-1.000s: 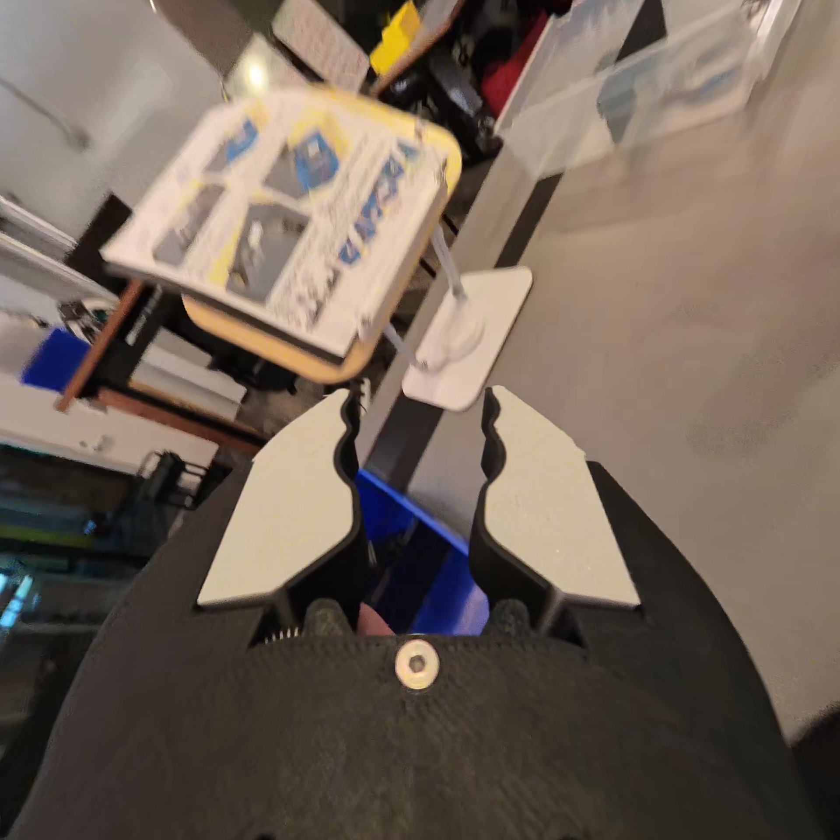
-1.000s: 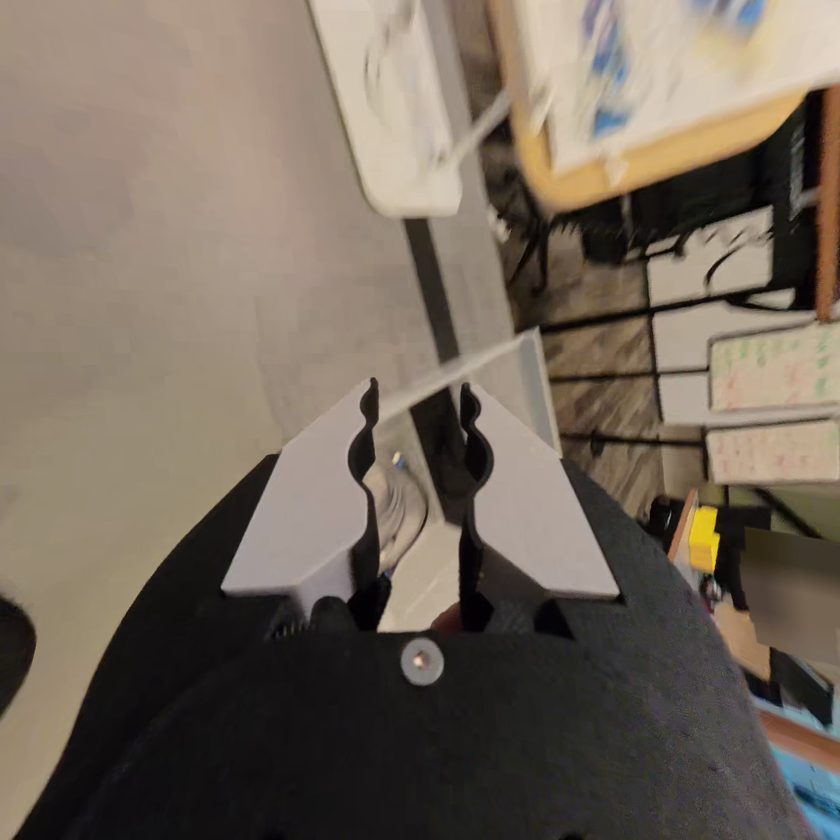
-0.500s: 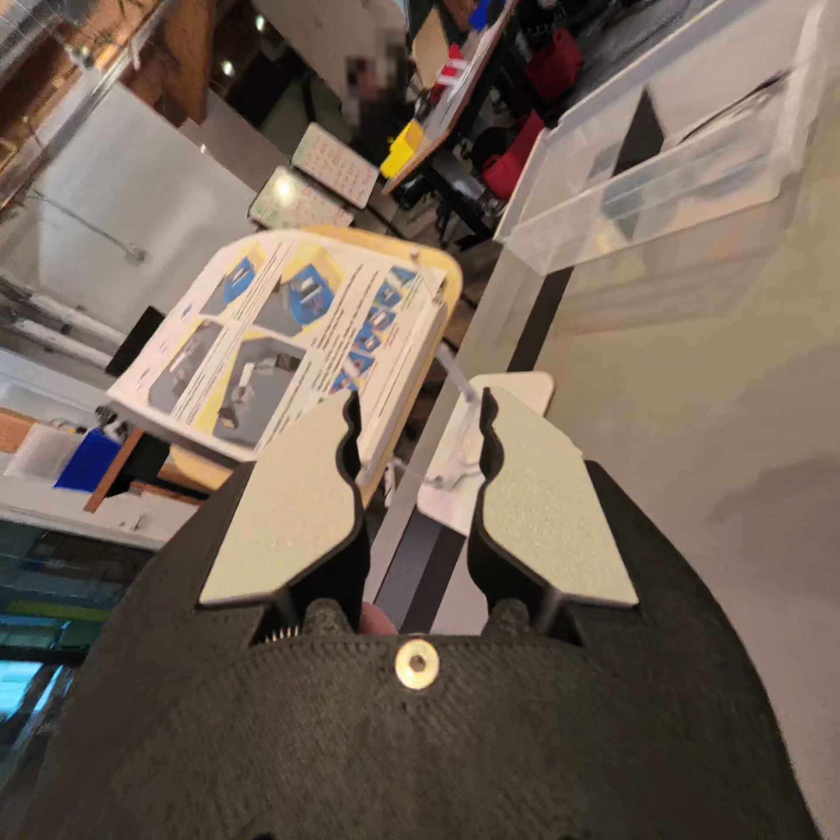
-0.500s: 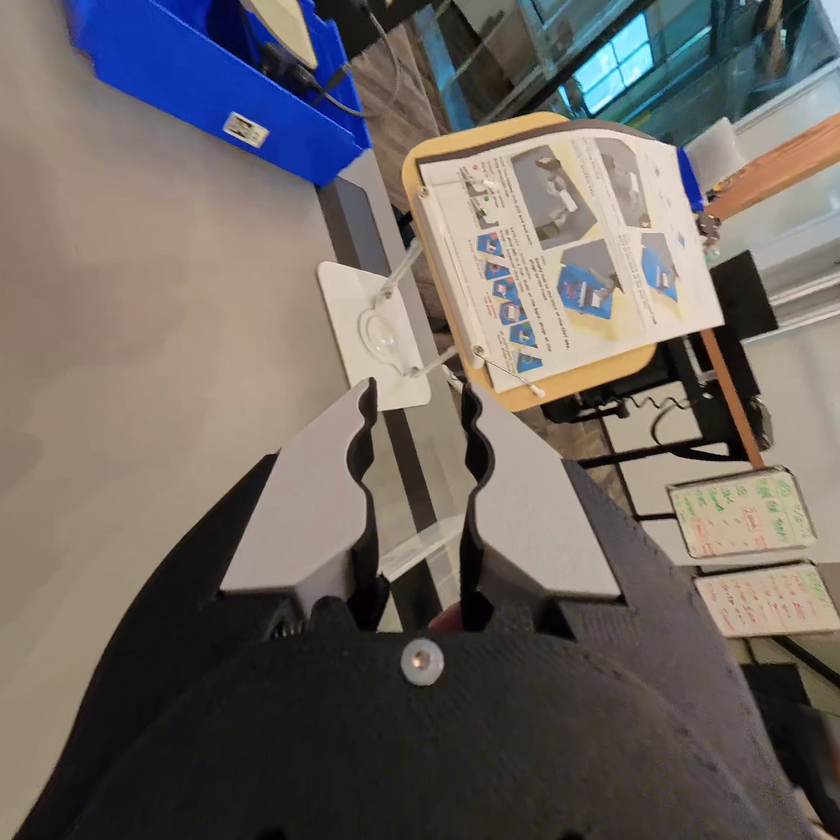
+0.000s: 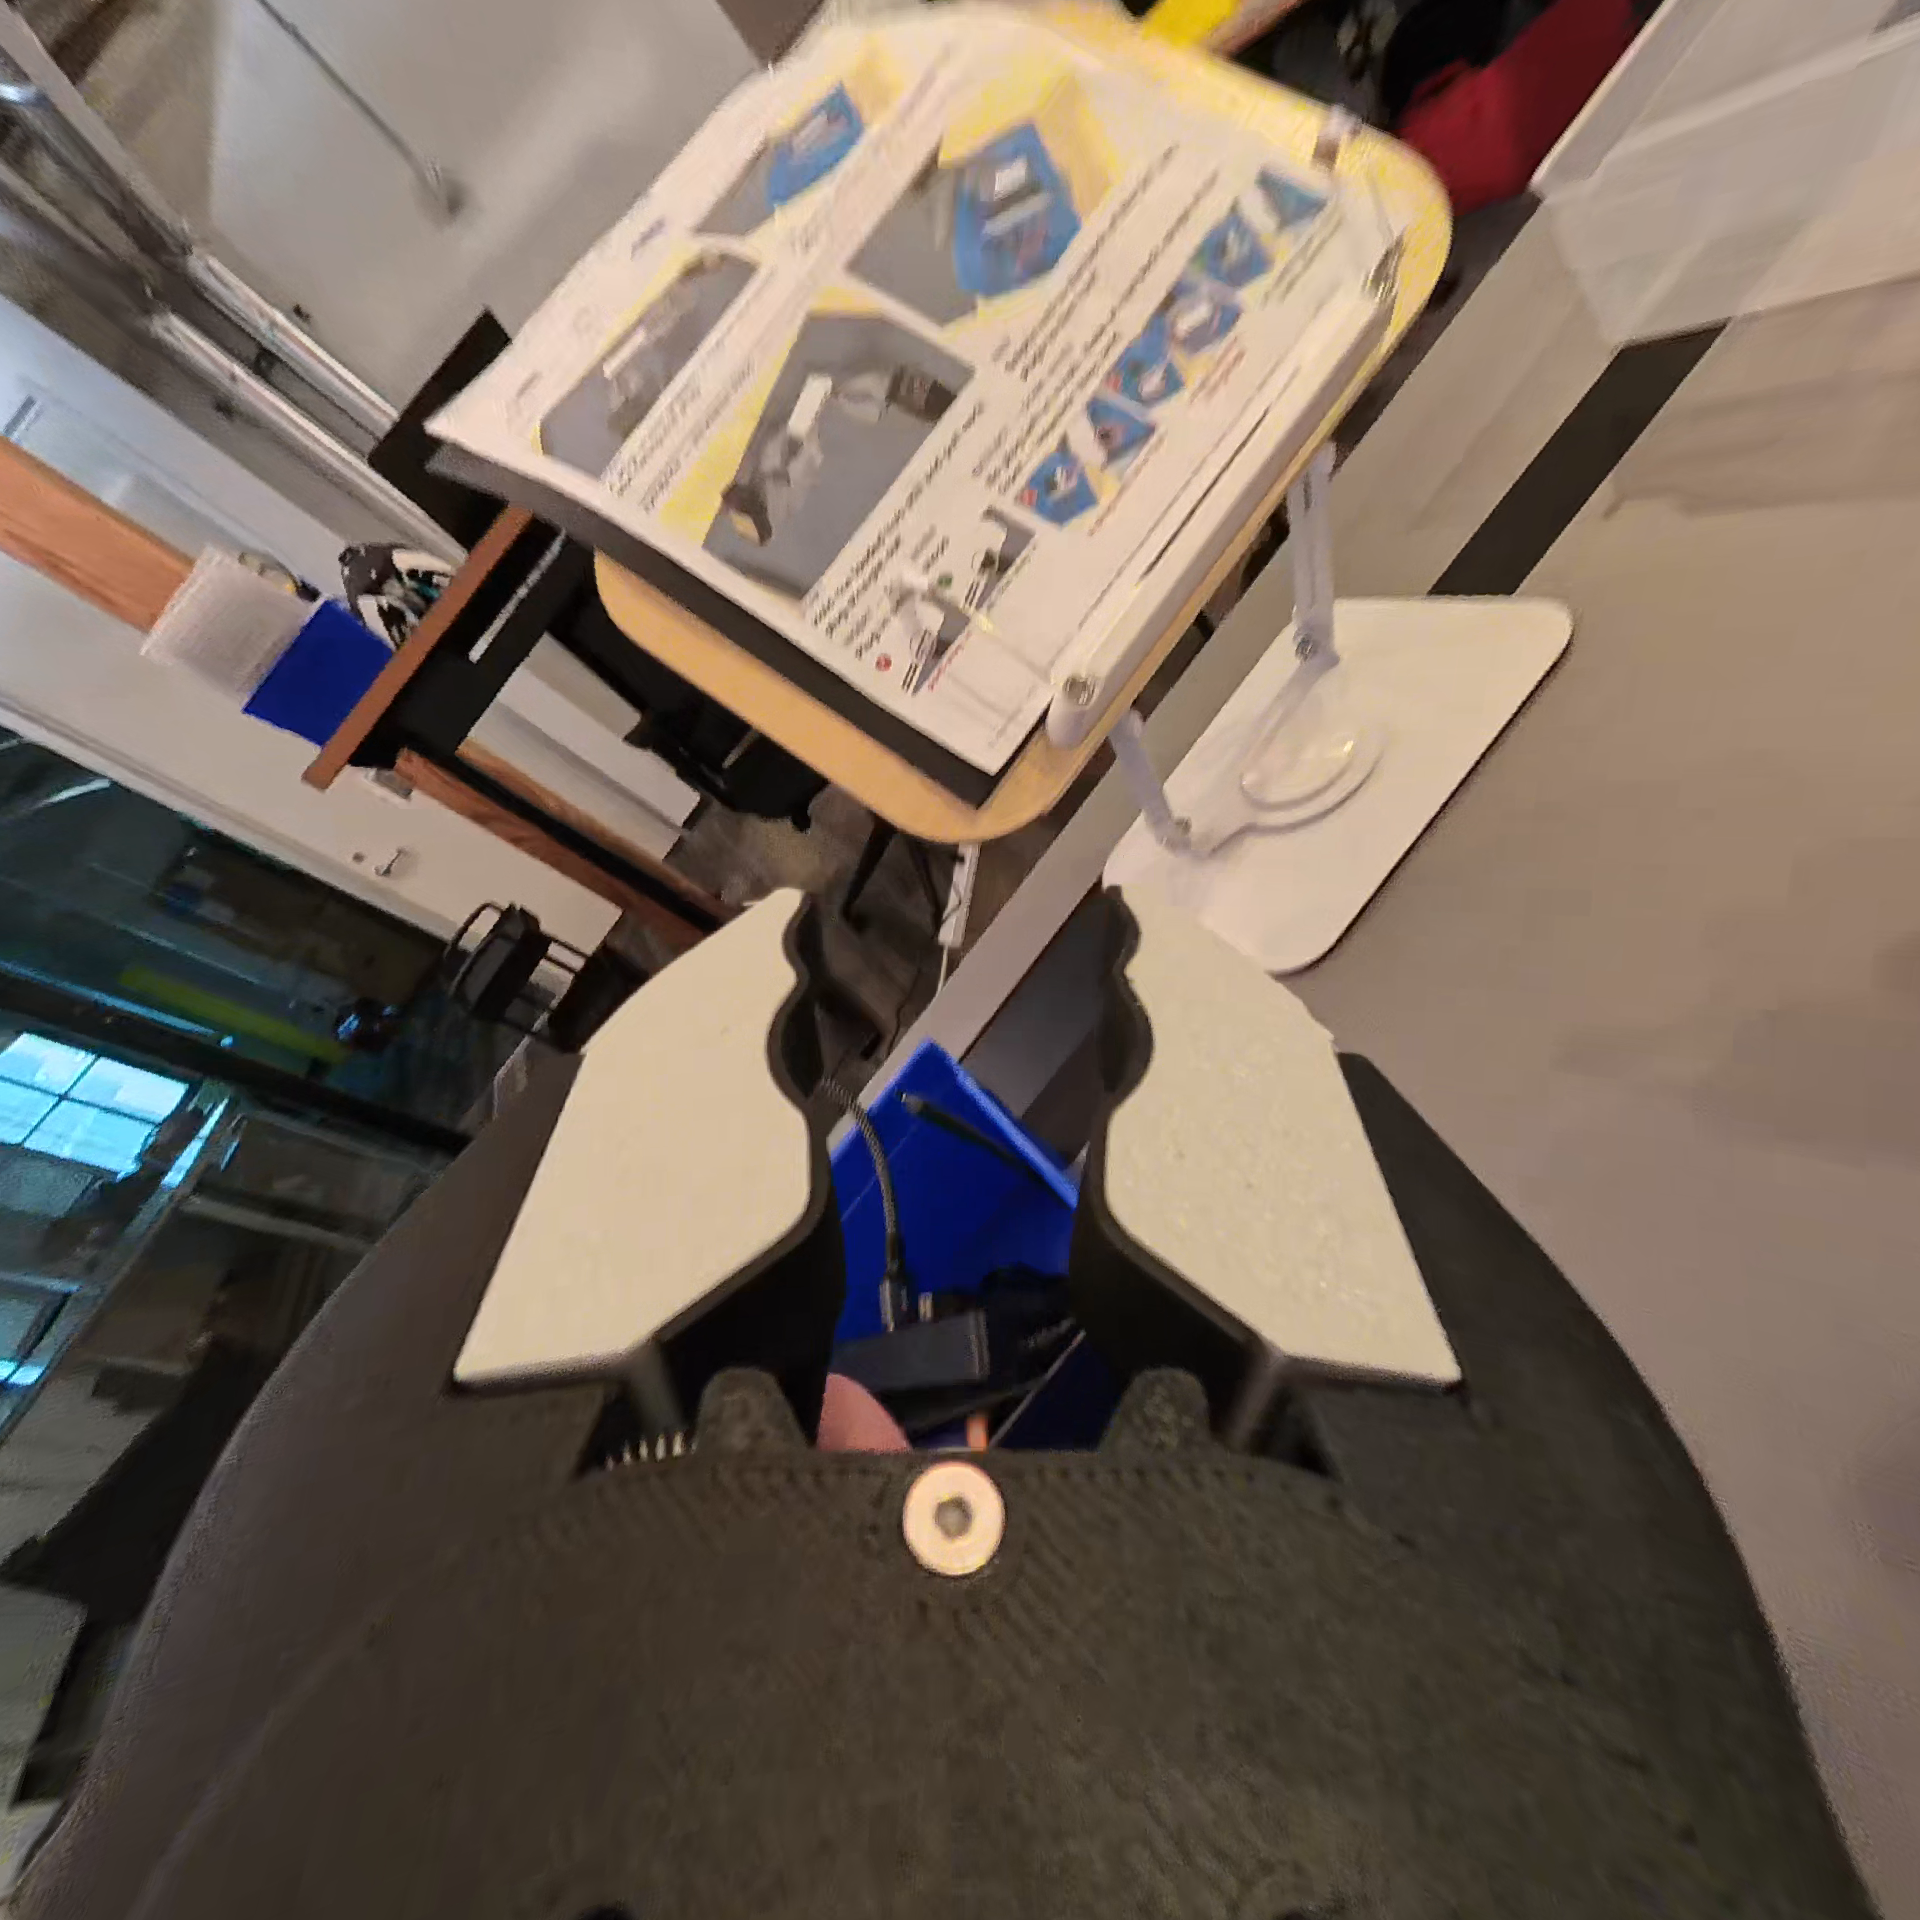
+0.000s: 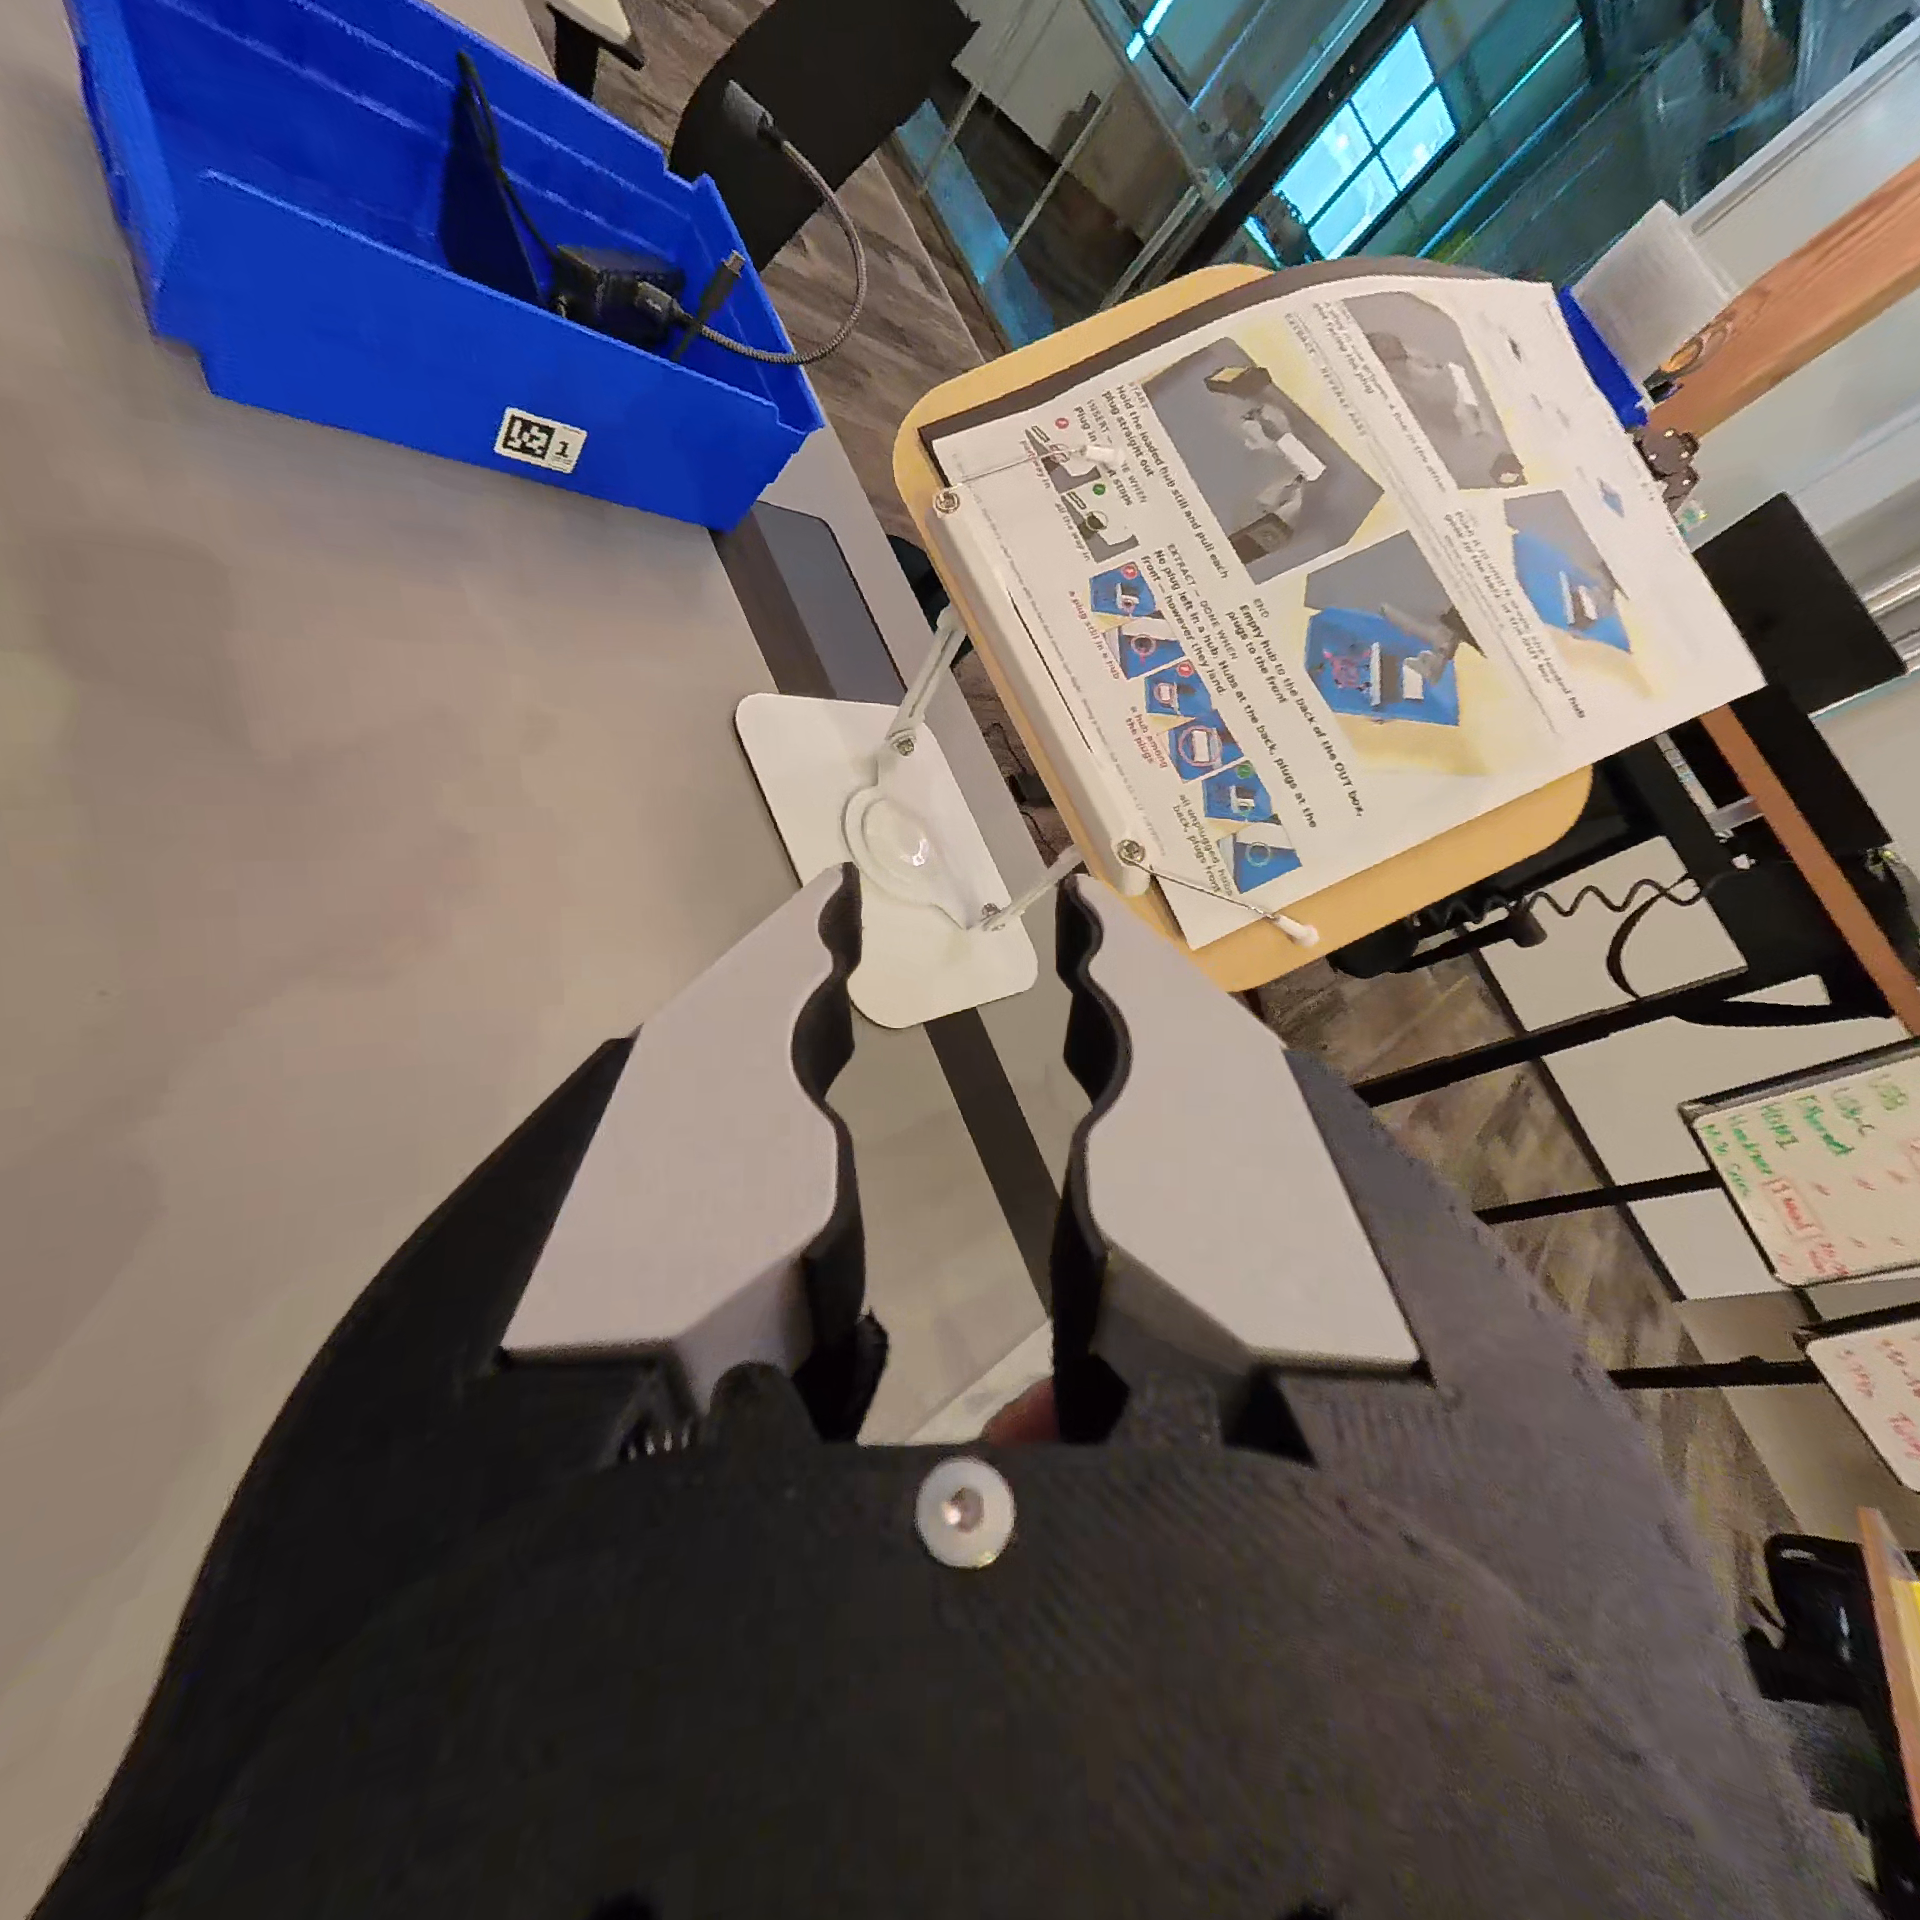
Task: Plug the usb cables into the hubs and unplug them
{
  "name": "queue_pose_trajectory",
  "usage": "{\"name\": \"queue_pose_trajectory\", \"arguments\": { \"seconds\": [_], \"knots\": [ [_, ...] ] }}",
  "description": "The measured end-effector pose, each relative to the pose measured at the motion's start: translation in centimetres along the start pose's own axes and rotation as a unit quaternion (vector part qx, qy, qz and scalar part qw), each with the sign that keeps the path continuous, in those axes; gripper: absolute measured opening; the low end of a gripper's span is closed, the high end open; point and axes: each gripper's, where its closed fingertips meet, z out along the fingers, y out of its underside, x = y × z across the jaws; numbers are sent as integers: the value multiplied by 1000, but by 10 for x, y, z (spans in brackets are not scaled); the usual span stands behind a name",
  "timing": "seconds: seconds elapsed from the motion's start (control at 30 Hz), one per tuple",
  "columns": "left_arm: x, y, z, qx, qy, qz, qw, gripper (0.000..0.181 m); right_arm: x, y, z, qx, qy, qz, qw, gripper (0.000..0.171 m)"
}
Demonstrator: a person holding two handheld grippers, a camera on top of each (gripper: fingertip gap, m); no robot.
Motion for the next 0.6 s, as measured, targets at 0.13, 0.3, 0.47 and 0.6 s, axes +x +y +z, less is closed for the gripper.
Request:
{"name": "queue_pose_trajectory", "arguments": {
  "seconds": [0.13, 0.3, 0.47, 0.6],
  "knots": [
    [-9, 23, -3, -36, -4, -17, 999, 52, -6, -8, 11, -2, 2, -1, 1000, 37],
    [-40, 82, -2, -99, -30, -60, 993, 53, -3, 5, 16, -28, 13, -15, 999, 39],
    [-44, 132, 6, -173, -29, -46, 983, 47, -3, 12, 22, -25, 2, -3, 1000, 38],
    [-49, 140, 14, -184, -32, -56, 981, 43, -7, 25, 33, -56, -2, -16, 998, 38]
  ]
}}
